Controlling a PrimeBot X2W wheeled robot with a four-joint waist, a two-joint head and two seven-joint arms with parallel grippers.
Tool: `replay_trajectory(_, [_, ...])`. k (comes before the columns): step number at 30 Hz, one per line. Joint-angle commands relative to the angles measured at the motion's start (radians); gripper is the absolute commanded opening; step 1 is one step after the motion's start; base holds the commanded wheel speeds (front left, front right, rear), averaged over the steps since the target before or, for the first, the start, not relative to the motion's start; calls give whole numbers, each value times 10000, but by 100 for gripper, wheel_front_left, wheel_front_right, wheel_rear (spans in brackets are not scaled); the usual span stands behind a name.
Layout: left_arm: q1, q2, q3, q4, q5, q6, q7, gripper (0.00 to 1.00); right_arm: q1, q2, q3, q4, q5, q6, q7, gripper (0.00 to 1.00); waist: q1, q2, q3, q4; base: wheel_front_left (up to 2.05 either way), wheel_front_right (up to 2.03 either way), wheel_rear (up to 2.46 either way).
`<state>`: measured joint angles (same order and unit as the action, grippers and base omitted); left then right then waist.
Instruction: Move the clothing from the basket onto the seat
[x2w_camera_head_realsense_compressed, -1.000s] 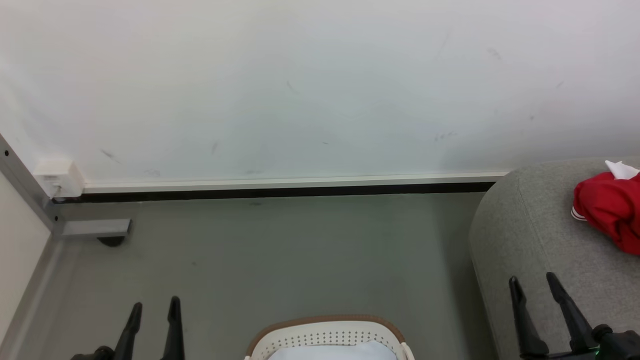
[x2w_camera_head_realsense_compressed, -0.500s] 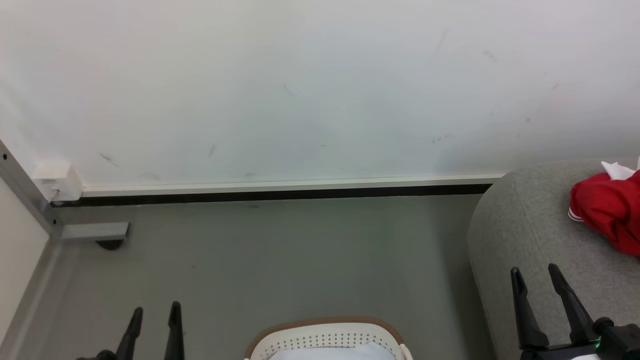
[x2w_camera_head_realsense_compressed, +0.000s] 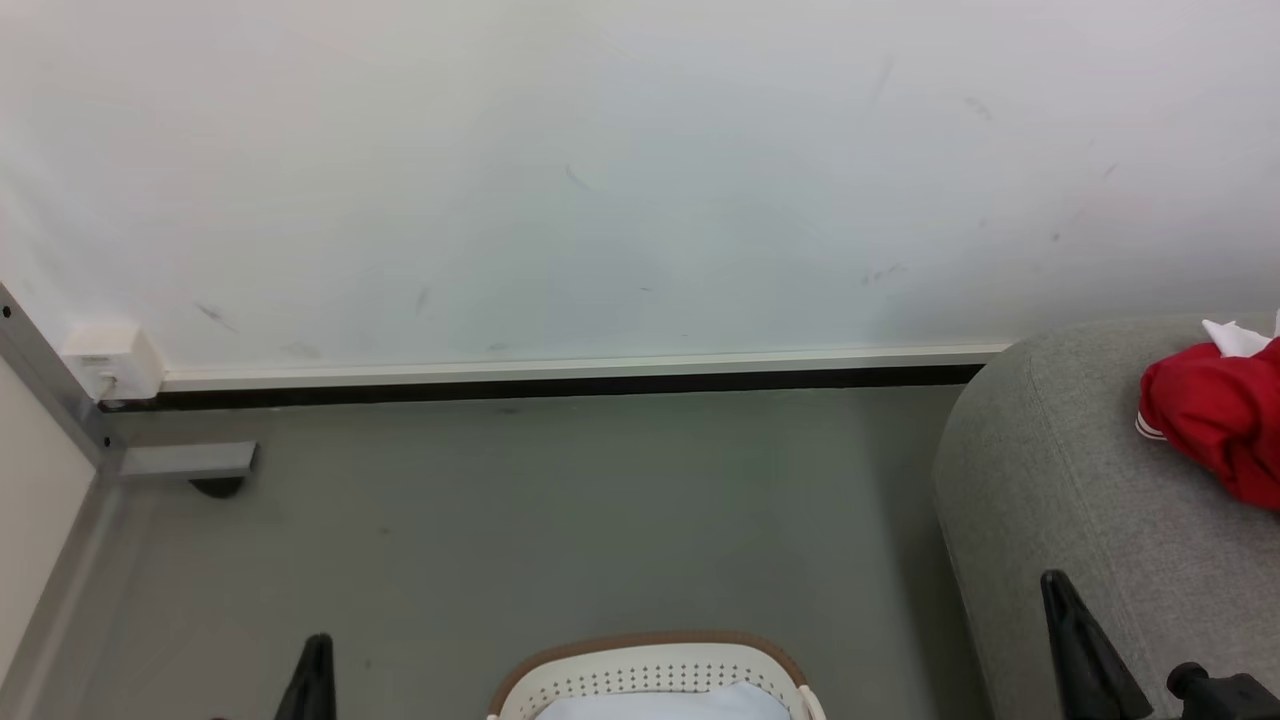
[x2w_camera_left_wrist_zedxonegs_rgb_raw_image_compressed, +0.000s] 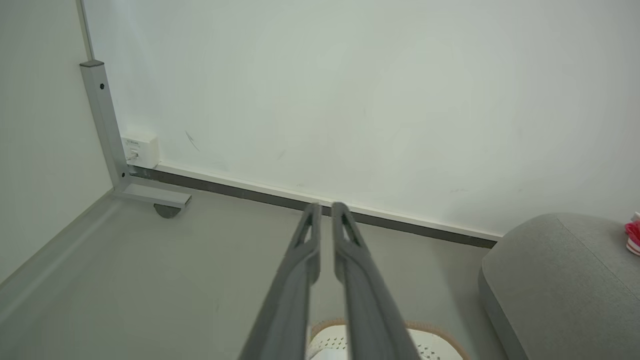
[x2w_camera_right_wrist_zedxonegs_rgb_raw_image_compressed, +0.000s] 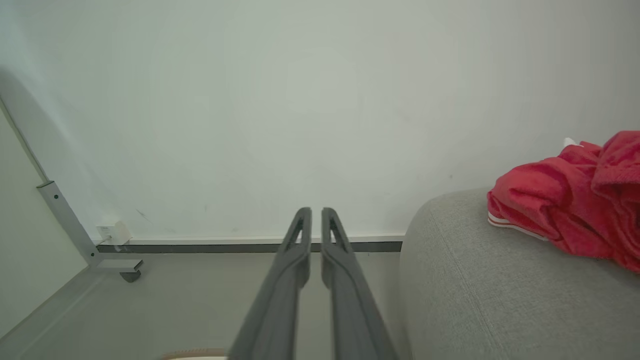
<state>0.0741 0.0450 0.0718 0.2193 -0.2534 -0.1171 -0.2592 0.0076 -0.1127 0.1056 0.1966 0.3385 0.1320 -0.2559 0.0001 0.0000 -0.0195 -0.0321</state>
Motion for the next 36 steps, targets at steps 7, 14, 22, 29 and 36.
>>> replay_trajectory(7, [-288, 39, 124, -24, -1353, -14, 413, 0, -199, 16, -194, -74, 1331, -1, 299, 0, 0, 0, 12, 19, 0, 0, 0])
replay_trajectory(14, [-420, 43, 123, -36, -2577, -28, 712, 0, -314, 44, -360, -16, 2494, -3, 609, 0, 0, 0, 24, 37, 0, 0, 0])
replay_trajectory(22, [-582, 47, 146, -21, -3849, -42, 1044, 0, -429, 81, -534, 36, 3700, -4, 931, 0, 0, 0, 39, 57, 0, 0, 0])
replay_trajectory(29, [-715, 51, 173, 4, -4860, -55, 1323, 0, -508, 115, -684, 79, 4675, -6, 1199, 0, 0, 0, 51, 75, 0, 0, 0])
replay_trajectory(36, [-850, 55, 202, 30, -5811, -68, 1583, 0, -599, 151, -819, 116, 5561, -7, 1444, 0, -1, 0, 64, 93, 0, 0, 0])
